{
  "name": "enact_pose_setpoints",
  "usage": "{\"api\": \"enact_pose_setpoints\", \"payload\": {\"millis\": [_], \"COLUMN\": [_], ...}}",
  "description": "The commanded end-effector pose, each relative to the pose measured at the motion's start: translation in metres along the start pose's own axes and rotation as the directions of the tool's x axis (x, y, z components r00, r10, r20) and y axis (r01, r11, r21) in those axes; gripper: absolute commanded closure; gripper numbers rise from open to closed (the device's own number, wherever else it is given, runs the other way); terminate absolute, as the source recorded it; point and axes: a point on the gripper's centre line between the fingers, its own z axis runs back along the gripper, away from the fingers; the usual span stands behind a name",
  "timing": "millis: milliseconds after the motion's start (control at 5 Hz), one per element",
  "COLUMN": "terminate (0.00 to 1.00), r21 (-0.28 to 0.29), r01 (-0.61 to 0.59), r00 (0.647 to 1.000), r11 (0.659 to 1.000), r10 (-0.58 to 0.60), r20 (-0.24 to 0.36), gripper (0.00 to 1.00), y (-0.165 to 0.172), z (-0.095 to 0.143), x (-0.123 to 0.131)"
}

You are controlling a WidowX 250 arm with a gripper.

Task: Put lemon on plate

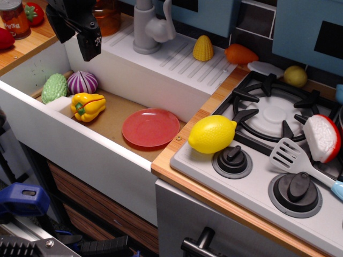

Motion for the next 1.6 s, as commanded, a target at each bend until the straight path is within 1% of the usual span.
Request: {"api": "enact_pose_setpoints", "payload": {"millis": [0, 200, 400, 600, 800, 1000, 1200, 1400], "terminate": [0.00, 0.00, 0.00, 0.00, 0.00, 0.00, 0.00, 0.00], "r21": [0.000, 0.077, 0.036, 0.004, -0.016, -0.048, -0.046, -0.031], "r01": [0.000, -0.003, 0.030, 0.065, 0.096, 0.148, 0.176, 0.173], "r00": [1.000, 0.999, 0.999, 0.998, 0.995, 0.987, 0.981, 0.981], "r11": [1.000, 0.997, 0.999, 0.998, 0.995, 0.988, 0.983, 0.984], "r10": [0.000, 0.006, -0.029, -0.065, -0.096, -0.145, -0.172, -0.169], "r20": [0.000, -0.032, -0.025, 0.005, 0.020, 0.063, 0.093, 0.095], "gripper": [0.00, 0.00, 0.00, 0.00, 0.00, 0.00, 0.00, 0.00], "y": [0.000, -0.034, -0.062, -0.107, -0.135, -0.163, -0.183, -0.200], "z": [0.000, 0.043, 0.071, 0.079, 0.081, 0.078, 0.076, 0.078], "x": [0.000, 0.020, 0.025, 0.009, -0.002, -0.008, 0.002, 0.017]}}
